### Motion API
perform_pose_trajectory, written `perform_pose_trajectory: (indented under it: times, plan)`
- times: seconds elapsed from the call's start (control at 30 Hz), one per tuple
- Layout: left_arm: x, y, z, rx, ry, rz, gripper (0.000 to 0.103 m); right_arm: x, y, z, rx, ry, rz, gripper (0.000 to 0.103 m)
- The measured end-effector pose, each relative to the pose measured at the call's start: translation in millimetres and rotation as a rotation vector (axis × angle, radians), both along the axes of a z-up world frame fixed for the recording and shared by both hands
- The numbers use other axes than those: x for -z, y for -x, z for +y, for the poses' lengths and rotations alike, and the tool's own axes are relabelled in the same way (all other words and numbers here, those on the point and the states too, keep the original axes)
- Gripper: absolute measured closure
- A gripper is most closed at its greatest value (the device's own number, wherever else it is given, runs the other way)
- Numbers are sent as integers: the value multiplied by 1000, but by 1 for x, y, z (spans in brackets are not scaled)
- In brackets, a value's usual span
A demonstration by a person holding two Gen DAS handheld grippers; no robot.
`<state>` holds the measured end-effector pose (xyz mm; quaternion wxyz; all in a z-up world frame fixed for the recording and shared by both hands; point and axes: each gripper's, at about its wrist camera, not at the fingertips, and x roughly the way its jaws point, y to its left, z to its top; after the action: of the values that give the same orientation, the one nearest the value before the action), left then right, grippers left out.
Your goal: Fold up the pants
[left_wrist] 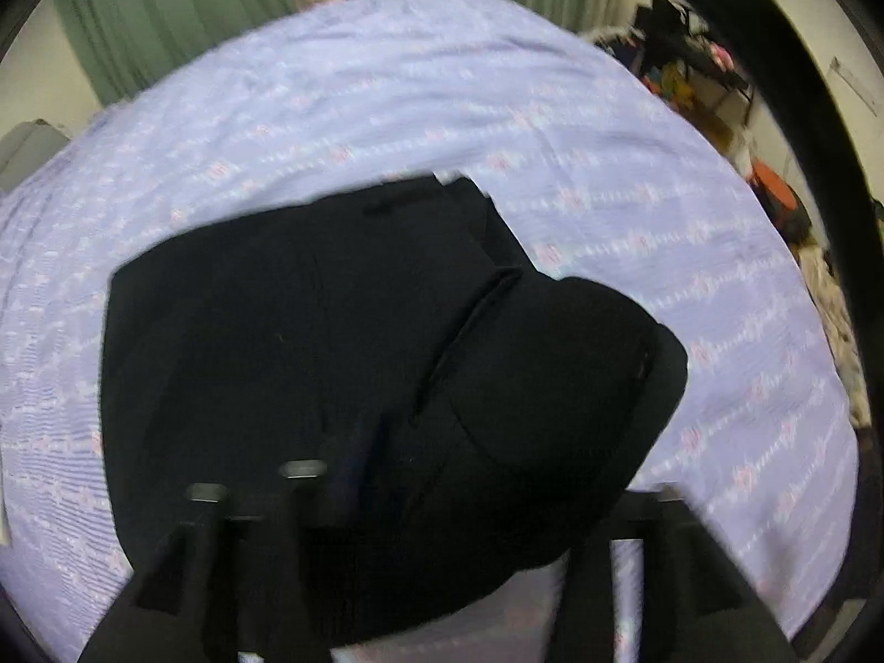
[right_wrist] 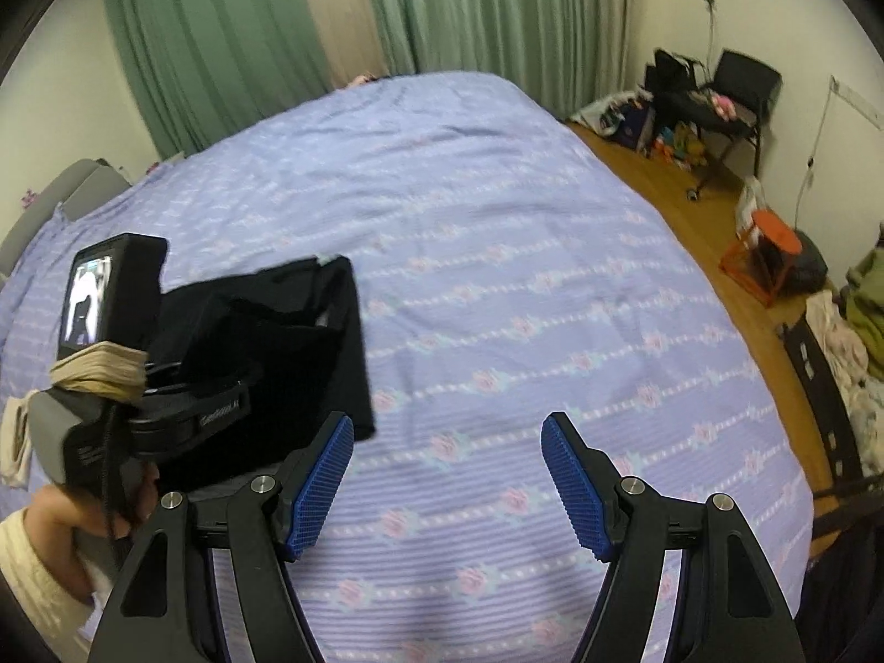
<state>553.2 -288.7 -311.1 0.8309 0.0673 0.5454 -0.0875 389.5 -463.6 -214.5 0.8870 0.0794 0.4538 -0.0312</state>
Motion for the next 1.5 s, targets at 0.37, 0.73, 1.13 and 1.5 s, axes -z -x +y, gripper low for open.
perform_pose_trajectory:
  times: [0.37, 0.73, 1.13, 1.5]
  plan:
    - [-80, 71, 91, -132, 135, -157, 7, -4, -27, 17, -94, -41, -37, 31]
    - [-36, 57, 156, -310, 46, -148, 7, 36, -97, 75, -292, -154, -7, 37]
    - [-8, 36, 181, -406, 146, -67, 7, 101, -144, 94, -254, -246, 171, 76]
    - [-8, 48, 183, -413, 146, -57, 7, 96, -149, 105, -308, -293, 172, 94]
